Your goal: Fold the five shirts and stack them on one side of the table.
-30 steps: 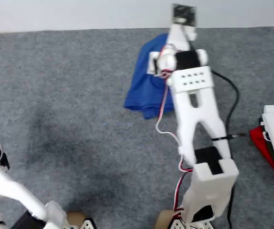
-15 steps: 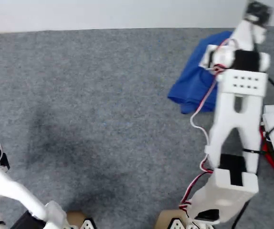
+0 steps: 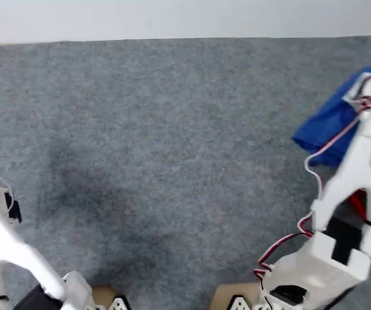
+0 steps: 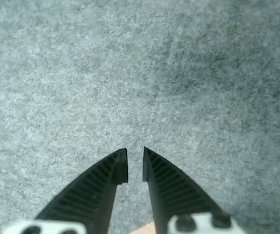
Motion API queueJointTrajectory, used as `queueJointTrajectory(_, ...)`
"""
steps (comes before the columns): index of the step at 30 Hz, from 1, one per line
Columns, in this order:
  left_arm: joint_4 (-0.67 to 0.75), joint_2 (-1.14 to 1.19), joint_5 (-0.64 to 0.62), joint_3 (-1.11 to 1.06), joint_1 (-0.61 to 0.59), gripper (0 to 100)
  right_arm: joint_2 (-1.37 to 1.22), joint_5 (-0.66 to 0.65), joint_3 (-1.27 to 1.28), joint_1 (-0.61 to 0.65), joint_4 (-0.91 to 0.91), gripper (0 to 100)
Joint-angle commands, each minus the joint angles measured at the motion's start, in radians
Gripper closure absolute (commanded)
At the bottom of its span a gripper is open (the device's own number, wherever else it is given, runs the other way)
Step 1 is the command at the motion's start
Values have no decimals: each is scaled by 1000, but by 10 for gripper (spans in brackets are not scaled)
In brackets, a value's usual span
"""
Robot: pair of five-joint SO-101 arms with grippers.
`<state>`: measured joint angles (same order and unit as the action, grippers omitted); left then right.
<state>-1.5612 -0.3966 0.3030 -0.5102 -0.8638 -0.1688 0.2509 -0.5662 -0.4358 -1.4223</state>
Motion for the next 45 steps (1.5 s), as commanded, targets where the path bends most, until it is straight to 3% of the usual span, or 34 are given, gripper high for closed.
queueJointTrajectory(1,-20,-34,-9,5,17,931,65,-29,-48,-73,8,991)
queueJointTrajectory(17,-68,-34,-11,12,66,931,54,-69,-41,-237,163,991)
queueJointTrajectory(31,-86,-34,-11,12,66,931,-200,-89,-41,-440,163,991)
queueJointTrajectory(40,-86,-34,-11,12,66,931,-374,-170,-46,-533,171,991)
queueJointTrajectory(43,-86,-34,-11,12,66,931,-390,-184,-46,-553,171,974)
queueJointTrajectory(45,-86,-34,-11,12,66,931,-390,-184,-46,-555,147,908)
